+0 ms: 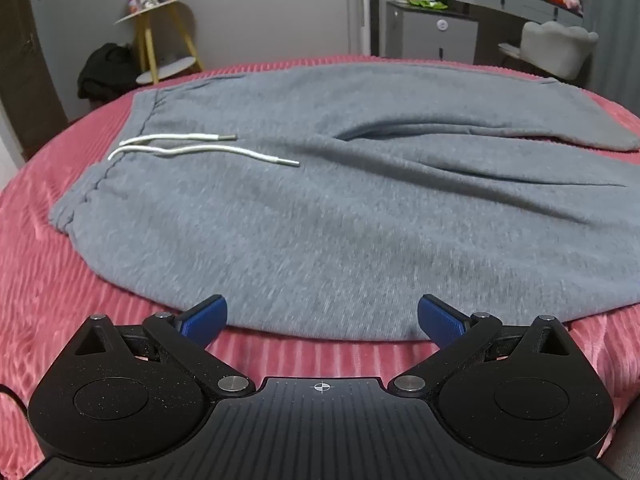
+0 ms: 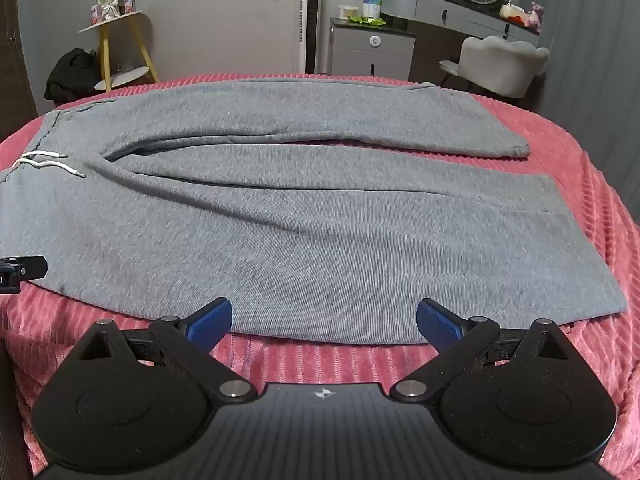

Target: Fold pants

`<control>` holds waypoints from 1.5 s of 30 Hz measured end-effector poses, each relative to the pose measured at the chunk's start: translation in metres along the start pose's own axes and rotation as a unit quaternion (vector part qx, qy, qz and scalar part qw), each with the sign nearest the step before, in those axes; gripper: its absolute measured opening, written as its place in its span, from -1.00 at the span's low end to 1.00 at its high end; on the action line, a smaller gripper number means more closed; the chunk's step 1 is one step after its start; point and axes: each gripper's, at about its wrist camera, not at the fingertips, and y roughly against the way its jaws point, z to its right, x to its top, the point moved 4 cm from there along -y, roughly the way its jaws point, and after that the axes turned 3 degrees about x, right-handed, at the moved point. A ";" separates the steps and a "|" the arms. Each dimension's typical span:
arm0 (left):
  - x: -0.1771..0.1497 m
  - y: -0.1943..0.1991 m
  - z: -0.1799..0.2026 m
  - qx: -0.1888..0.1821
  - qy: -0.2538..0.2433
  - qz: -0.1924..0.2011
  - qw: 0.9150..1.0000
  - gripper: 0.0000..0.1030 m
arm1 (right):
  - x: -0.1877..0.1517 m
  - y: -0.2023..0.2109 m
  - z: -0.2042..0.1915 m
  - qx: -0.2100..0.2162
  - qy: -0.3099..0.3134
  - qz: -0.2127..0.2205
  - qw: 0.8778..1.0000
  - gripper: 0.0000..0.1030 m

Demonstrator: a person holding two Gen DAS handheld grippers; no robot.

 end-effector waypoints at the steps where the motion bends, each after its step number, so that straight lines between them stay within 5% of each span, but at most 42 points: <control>1: 0.000 0.000 0.000 0.000 -0.002 0.001 1.000 1.00 | 0.000 0.000 0.000 0.000 0.000 0.000 1.000 0.92; 45: -0.008 -0.005 -0.005 0.007 0.004 -0.013 1.000 1.00 | 0.000 0.000 0.001 0.000 0.001 0.000 1.000 0.92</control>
